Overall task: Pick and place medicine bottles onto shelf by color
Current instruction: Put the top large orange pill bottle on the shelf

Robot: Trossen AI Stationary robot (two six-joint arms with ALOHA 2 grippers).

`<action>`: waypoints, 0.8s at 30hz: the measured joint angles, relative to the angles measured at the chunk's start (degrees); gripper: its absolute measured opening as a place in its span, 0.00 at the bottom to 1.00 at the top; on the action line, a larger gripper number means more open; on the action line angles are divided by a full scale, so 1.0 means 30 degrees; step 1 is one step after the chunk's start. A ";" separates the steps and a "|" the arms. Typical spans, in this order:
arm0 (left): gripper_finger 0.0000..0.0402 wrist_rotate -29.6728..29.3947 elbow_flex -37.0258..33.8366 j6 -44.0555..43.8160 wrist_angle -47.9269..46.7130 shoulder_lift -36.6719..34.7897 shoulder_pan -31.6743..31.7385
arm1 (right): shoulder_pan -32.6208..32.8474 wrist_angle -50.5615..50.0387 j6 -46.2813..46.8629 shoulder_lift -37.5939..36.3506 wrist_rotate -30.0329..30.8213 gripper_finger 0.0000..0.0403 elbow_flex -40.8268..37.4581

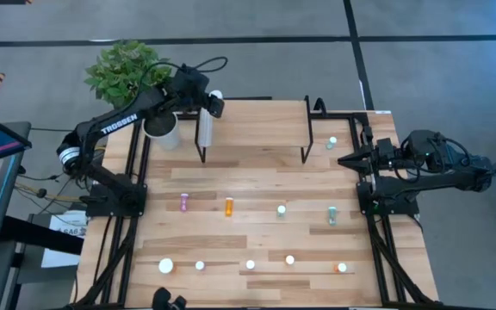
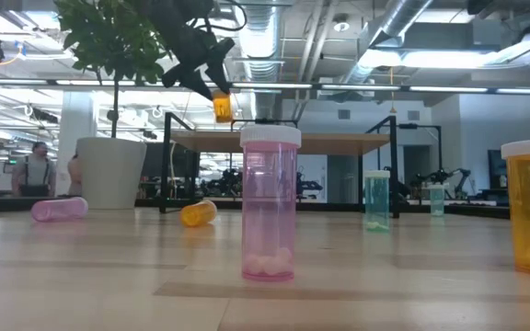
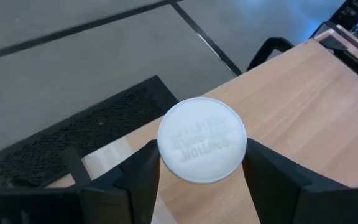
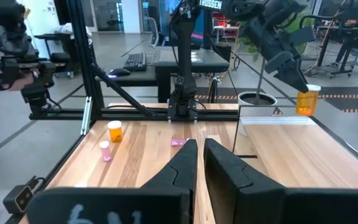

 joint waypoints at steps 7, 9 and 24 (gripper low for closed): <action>0.47 -0.0758 0.0008 -0.0054 0.0231 0.0356 -0.0017 | 0.0001 0.0002 0.0006 0.0000 0.0000 0.14 0.0000; 0.47 -0.0875 0.0001 -0.0101 -0.0034 0.0692 -0.0016 | 0.0006 -0.0004 0.0004 0.0000 0.0000 0.14 0.0000; 0.47 -0.0484 0.0045 -0.0057 0.0341 0.2383 0.0023 | -0.0007 0.0002 0.0007 0.0005 0.0000 0.14 0.0000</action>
